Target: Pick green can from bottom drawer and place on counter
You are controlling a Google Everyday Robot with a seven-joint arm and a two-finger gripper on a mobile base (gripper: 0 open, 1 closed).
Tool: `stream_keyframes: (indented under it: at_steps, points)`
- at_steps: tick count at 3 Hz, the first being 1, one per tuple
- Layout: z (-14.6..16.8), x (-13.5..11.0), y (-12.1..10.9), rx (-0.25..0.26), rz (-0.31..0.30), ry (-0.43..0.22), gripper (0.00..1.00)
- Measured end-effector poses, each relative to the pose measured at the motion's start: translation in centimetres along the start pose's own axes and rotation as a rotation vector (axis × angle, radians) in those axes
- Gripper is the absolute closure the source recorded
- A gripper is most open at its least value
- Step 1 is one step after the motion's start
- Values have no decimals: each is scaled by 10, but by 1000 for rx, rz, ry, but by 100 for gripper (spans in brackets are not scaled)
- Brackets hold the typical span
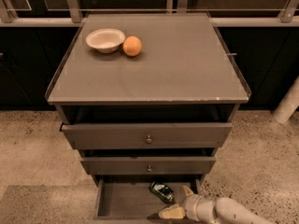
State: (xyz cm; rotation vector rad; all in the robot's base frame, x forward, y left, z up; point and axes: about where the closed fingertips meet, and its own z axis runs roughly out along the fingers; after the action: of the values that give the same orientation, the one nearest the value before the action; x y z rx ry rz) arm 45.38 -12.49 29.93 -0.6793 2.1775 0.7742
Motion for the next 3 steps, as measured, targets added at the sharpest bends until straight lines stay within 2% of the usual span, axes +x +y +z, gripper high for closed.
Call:
stream_keyframes:
  at_steps: [1, 2, 3]
  points:
    - [16, 15, -20, 97, -88, 20, 0]
    - [41, 23, -40, 150, -155, 28, 0]
    - [45, 24, -42, 157, -161, 28, 0]
